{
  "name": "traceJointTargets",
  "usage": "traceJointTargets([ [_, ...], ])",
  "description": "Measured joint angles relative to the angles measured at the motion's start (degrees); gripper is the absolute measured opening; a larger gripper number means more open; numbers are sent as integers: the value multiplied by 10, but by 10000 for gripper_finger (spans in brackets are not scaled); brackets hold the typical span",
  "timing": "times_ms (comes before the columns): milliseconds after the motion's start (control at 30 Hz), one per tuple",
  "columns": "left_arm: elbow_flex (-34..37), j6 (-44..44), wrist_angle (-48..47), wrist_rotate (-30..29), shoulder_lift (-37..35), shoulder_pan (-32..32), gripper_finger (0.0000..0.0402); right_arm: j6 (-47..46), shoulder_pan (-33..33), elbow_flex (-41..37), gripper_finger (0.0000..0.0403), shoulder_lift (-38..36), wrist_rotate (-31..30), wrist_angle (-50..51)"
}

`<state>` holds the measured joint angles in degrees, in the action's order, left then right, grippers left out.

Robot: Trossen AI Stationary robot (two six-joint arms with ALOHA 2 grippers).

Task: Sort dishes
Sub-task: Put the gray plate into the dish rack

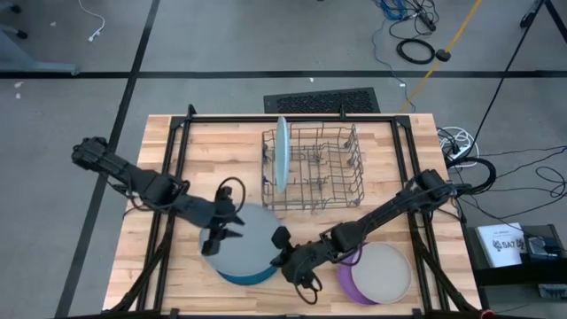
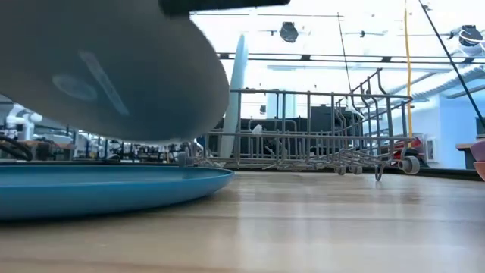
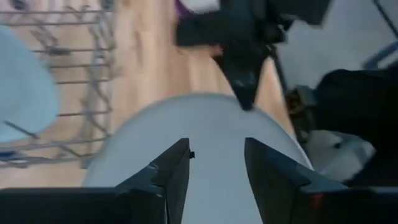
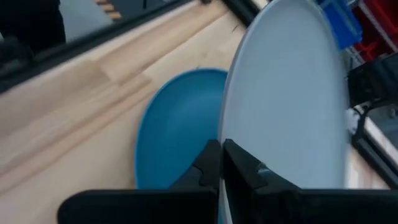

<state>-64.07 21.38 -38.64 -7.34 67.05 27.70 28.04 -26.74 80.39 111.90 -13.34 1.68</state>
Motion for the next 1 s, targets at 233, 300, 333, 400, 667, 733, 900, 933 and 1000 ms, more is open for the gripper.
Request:
traceJointTargets([
  [233, 0, 8, 30, 5, 0, 48, 128, -22, 17, 0, 0, -43, 43, 13],
  [300, 0, 8, 44, 5, 0, 57, 124, -23, 23, 0, 1, -51, 44, 18],
  [333, 0, 8, 47, 5, 0, 62, 123, -23, 26, 0, 1, -55, 47, 23],
  [400, 0, 9, 46, -11, 2, 68, 123, -24, 31, 0, 1, -62, 59, 28],
  [667, 0, 26, 16, -8, 44, 73, 122, -34, 40, 0, 1, -66, 91, 33],
  [733, 0, 36, 17, 6, 54, 73, 122, -33, 41, 0, 1, -66, 91, 33],
  [900, 0, 31, 17, 42, 69, 65, 122, -23, 41, 0, 1, -66, 92, 29],
  [933, 0, 22, 17, 48, 69, 58, 122, -25, 41, 0, 1, -66, 92, 29],
  [1000, 0, 31, 17, 58, 69, 36, 122, -28, 41, 0, 1, -66, 92, 29],
])
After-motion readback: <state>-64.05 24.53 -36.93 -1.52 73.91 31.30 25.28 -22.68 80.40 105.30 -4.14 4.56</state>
